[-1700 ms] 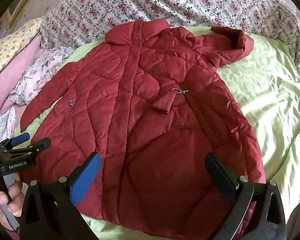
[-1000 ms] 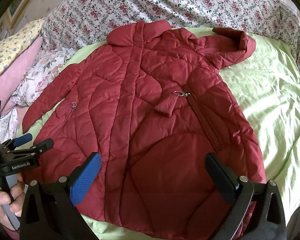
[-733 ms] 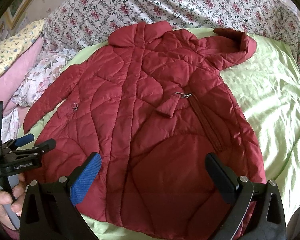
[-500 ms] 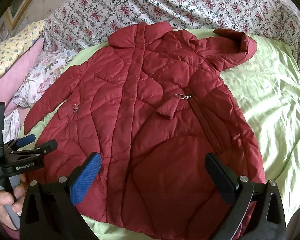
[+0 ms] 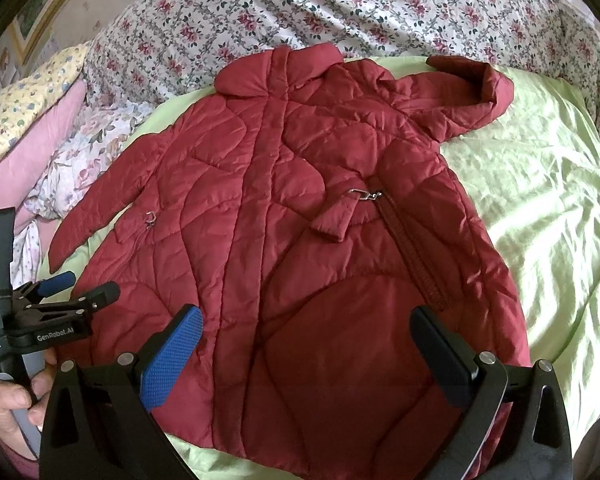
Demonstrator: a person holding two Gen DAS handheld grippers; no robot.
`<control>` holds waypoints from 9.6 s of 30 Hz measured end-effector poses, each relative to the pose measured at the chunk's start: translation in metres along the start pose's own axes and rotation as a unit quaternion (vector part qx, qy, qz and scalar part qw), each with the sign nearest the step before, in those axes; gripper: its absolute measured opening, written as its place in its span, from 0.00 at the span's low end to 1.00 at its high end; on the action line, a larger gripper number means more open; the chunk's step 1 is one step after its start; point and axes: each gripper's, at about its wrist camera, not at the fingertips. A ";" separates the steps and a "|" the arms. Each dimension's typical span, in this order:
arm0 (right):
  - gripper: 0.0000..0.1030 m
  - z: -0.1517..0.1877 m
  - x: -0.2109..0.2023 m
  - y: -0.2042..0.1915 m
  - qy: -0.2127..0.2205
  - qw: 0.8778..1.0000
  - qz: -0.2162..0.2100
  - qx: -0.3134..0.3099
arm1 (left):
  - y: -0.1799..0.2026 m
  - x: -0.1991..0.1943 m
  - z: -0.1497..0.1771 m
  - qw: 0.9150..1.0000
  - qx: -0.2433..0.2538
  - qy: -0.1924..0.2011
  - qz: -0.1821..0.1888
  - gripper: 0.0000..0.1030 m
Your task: Fold large clothes
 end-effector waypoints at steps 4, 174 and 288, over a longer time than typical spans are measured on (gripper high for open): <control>1.00 -0.005 -0.002 0.007 0.023 1.000 -0.009 0.003 | -0.001 0.004 -0.004 1.000 -0.001 -0.001 0.019 1.00; 0.64 -0.204 0.115 0.029 0.047 0.994 0.061 -0.075 | -0.023 0.122 -0.183 0.992 -0.019 0.032 0.122 0.40; 0.71 -0.130 0.076 0.061 0.007 0.995 -0.102 0.012 | 0.023 0.058 -0.177 0.976 0.014 0.125 0.179 0.08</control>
Point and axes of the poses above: each gripper's, at about its wrist camera, not at the fingertips, and x roughly the way its jaws point, y to its right, z to its underside, and after that the axes turned 12 degrees about -y, right-handed
